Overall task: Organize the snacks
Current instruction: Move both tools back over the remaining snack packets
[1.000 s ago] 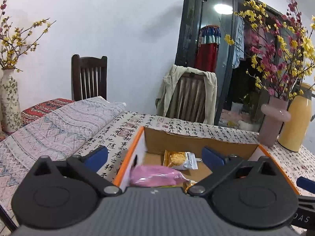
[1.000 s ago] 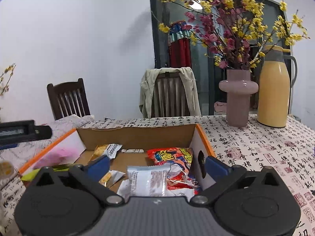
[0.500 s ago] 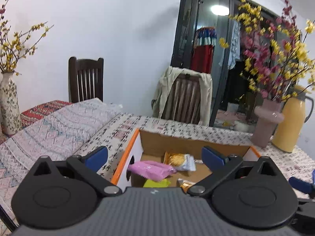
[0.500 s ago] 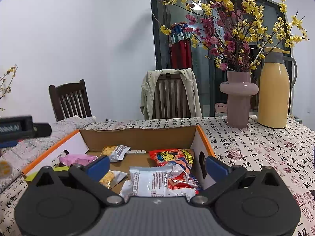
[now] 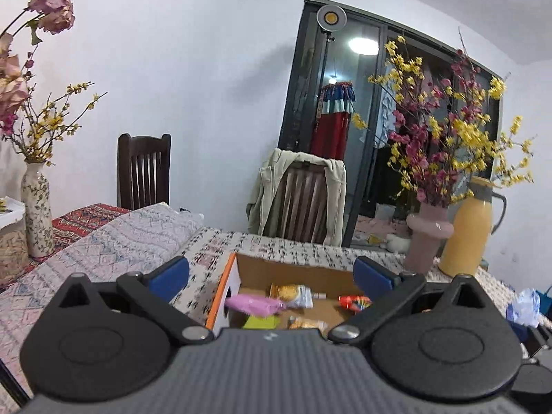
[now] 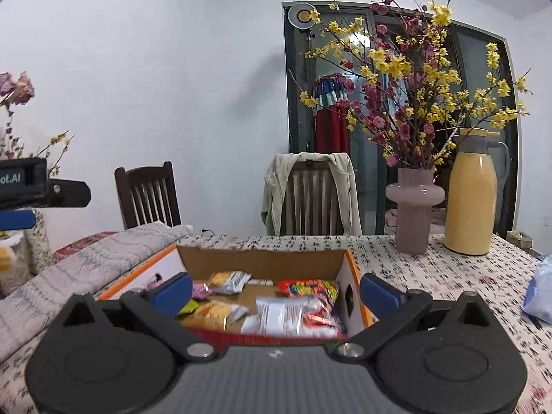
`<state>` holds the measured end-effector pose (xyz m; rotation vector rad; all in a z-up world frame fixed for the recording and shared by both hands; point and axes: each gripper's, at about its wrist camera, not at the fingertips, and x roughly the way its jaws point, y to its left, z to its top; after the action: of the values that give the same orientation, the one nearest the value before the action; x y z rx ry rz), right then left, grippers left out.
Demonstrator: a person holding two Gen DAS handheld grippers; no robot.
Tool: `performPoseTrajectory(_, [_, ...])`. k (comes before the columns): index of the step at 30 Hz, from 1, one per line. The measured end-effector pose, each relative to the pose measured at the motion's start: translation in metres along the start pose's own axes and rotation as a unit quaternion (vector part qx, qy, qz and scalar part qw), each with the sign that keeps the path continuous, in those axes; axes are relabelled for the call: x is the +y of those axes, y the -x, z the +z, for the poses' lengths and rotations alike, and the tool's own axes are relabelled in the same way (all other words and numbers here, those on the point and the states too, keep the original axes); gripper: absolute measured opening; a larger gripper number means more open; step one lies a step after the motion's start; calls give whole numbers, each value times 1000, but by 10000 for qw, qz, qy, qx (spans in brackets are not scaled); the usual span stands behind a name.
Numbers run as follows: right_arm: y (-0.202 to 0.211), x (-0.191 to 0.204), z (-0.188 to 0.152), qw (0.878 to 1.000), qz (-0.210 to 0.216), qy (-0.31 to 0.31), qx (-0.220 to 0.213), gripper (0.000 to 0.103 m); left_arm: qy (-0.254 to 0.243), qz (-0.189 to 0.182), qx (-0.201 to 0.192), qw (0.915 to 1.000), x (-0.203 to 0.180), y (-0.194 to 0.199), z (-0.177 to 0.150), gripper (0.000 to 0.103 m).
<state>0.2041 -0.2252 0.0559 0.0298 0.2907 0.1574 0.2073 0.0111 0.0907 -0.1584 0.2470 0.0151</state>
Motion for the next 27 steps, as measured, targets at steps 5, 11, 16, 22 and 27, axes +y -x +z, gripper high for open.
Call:
performPoseTrajectory(5, [23, -5, -21, 9998, -8, 9, 218, 103, -173, 8, 153, 9997, 12, 18, -24, 103])
performPoseTrajectory(11, [29, -15, -60, 9968, -88, -19, 798, 103, -577, 230, 491, 9969, 30, 20, -62, 103])
performPoseTrajectory(16, [27, -23, -85, 9936, -146, -134, 1109, 103, -612, 439, 769, 9942, 45, 11, -90, 103])
performPoseTrajectory(22, [23, -30, -97, 9925, -146, -325, 1171, 103, -485, 648, 865, 9930, 58, -5, -108, 103])
performPoseTrajectory(27, [20, -31, -98, 9914, -77, -369, 1250, 103, -274, 595, 828, 9944, 64, -4, -108, 103])
